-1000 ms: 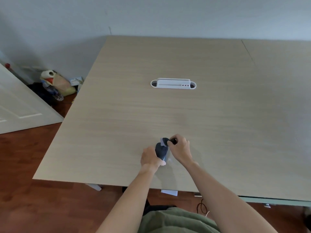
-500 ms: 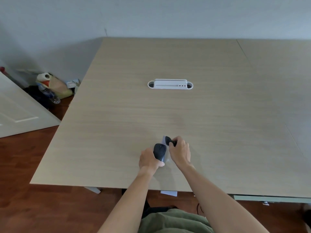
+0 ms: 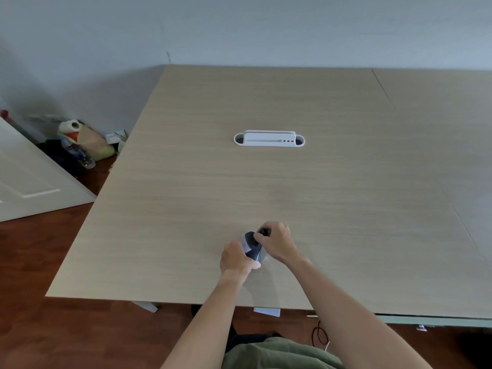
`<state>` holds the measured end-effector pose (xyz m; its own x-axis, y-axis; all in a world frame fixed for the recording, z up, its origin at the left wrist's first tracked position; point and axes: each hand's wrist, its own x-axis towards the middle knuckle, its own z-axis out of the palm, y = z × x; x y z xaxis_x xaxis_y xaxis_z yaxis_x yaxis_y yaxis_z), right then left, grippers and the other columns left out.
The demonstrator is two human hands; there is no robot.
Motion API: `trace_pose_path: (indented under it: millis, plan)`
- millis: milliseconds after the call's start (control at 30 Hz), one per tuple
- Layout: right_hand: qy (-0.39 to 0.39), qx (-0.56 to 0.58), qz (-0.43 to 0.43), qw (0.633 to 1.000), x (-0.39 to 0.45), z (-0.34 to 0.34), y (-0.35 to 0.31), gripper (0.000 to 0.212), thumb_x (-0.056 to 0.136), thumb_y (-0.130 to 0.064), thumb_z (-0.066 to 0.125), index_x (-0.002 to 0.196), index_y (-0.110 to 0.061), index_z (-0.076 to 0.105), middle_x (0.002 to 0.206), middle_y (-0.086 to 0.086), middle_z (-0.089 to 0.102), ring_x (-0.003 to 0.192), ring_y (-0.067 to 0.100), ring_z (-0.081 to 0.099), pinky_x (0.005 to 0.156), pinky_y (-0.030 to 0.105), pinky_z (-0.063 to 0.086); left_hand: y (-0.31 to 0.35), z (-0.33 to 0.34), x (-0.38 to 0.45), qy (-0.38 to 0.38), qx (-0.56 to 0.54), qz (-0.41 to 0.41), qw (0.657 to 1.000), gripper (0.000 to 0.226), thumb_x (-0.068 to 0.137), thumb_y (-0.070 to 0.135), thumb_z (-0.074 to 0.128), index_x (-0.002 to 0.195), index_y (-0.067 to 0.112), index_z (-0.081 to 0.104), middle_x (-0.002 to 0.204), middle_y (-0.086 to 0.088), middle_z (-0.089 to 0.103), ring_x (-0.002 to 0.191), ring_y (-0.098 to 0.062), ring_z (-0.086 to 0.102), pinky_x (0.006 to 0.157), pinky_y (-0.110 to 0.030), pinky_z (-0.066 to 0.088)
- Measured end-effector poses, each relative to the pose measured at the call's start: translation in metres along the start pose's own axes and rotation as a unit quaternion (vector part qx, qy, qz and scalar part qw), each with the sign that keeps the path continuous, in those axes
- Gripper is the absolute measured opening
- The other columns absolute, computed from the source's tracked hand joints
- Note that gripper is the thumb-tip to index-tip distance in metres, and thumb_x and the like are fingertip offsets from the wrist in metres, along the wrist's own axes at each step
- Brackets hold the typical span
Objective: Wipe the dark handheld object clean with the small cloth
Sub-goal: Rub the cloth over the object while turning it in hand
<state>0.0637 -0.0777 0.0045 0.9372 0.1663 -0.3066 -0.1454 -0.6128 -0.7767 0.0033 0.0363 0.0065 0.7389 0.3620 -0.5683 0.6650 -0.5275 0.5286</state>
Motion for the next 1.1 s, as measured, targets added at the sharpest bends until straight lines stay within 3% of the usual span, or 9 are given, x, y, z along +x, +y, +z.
trace_pose_path:
  millis: [133, 300, 467, 600, 667, 800, 933, 1000, 1100]
  plan:
    - [0.110, -0.034, 0.059, 0.992, -0.004, -0.003, 0.012, 0.013, 0.083, -0.021, 0.059, 0.079, -0.010, 0.065, 0.075, 0.002, 0.067, 0.071, 0.026, 0.061, 0.055, 0.034, 0.046, -0.001, 0.001, 0.001, -0.003, -0.002, 0.002, 1.000, 0.040, 0.056, 0.022, 0.090, 0.083, 0.012, 0.061, 0.082, 0.000, 0.066, 0.073, -0.022, 0.063, 0.057, -0.025, 0.045]
    - [0.015, 0.035, 0.036, 0.999, -0.009, -0.004, 0.019, 0.011, 0.078, -0.017, 0.066, 0.073, -0.008, 0.071, 0.061, -0.005, 0.061, 0.062, 0.018, 0.055, 0.050, 0.021, 0.042, -0.003, 0.001, 0.002, -0.002, -0.014, -0.002, 1.000, 0.036, 0.057, 0.019, 0.089, 0.076, 0.010, 0.060, 0.074, 0.001, 0.062, 0.069, -0.022, 0.061, 0.058, -0.027, 0.046]
    - [0.161, -0.013, 0.084, 0.983, -0.007, -0.008, 0.024, 0.014, 0.087, -0.021, 0.058, 0.083, -0.011, 0.066, 0.075, -0.001, 0.066, 0.073, 0.024, 0.059, 0.060, 0.033, 0.045, -0.002, 0.000, 0.001, -0.007, -0.006, 0.001, 1.000, 0.040, 0.056, 0.021, 0.089, 0.082, 0.007, 0.062, 0.078, -0.002, 0.061, 0.069, -0.023, 0.059, 0.051, -0.024, 0.041]
    - [0.089, 0.053, 0.037, 0.994, -0.004, -0.008, 0.015, 0.012, 0.080, -0.017, 0.062, 0.073, -0.009, 0.069, 0.069, -0.001, 0.067, 0.067, 0.016, 0.059, 0.058, 0.032, 0.047, -0.002, 0.000, 0.002, -0.006, -0.007, 0.001, 1.000, 0.041, 0.057, 0.021, 0.089, 0.089, 0.007, 0.067, 0.085, -0.004, 0.069, 0.078, -0.024, 0.067, 0.057, -0.026, 0.046]
    - [0.055, 0.022, 0.037, 0.998, -0.004, -0.005, 0.015, 0.011, 0.080, -0.016, 0.063, 0.075, -0.008, 0.069, 0.070, 0.000, 0.068, 0.067, 0.018, 0.059, 0.058, 0.035, 0.047, -0.001, 0.000, 0.001, -0.007, -0.009, -0.001, 1.000, 0.041, 0.057, 0.021, 0.090, 0.088, 0.006, 0.066, 0.085, -0.004, 0.070, 0.079, -0.024, 0.068, 0.059, -0.027, 0.048]
    - [0.170, -0.009, 0.045, 0.984, -0.006, -0.005, 0.016, 0.009, 0.087, -0.020, 0.060, 0.085, -0.013, 0.064, 0.074, -0.005, 0.063, 0.069, 0.021, 0.056, 0.058, 0.032, 0.041, 0.000, -0.001, -0.002, -0.007, 0.000, -0.001, 1.000, 0.040, 0.055, 0.022, 0.089, 0.075, 0.010, 0.057, 0.076, -0.004, 0.061, 0.067, -0.025, 0.059, 0.049, -0.023, 0.038]
    - [0.100, 0.096, 0.066, 0.988, -0.004, -0.004, 0.012, 0.009, 0.081, -0.016, 0.064, 0.075, -0.011, 0.068, 0.070, -0.001, 0.067, 0.066, 0.020, 0.062, 0.063, 0.039, 0.054, 0.000, 0.000, -0.002, -0.002, -0.004, 0.009, 1.000, 0.037, 0.057, 0.022, 0.088, 0.074, 0.013, 0.056, 0.079, -0.004, 0.066, 0.077, -0.026, 0.068, 0.048, -0.022, 0.039]
    - [0.068, 0.064, 0.065, 0.994, 0.000, -0.002, 0.009, 0.009, 0.082, -0.016, 0.064, 0.077, -0.009, 0.068, 0.072, 0.002, 0.068, 0.068, 0.024, 0.062, 0.065, 0.039, 0.054, 0.000, 0.001, -0.002, 0.000, -0.003, 0.006, 1.000, 0.036, 0.058, 0.022, 0.088, 0.077, 0.011, 0.059, 0.083, -0.002, 0.067, 0.075, -0.023, 0.065, 0.053, -0.023, 0.043]
    - [0.097, 0.006, 0.057, 0.994, 0.009, -0.001, -0.003, 0.008, 0.083, -0.018, 0.062, 0.084, -0.011, 0.066, 0.079, 0.002, 0.068, 0.075, 0.025, 0.061, 0.059, 0.032, 0.048, 0.000, 0.002, -0.002, 0.000, 0.002, -0.001, 1.000, 0.039, 0.057, 0.024, 0.088, 0.083, 0.012, 0.061, 0.084, 0.000, 0.064, 0.074, -0.023, 0.064, 0.059, -0.026, 0.046]
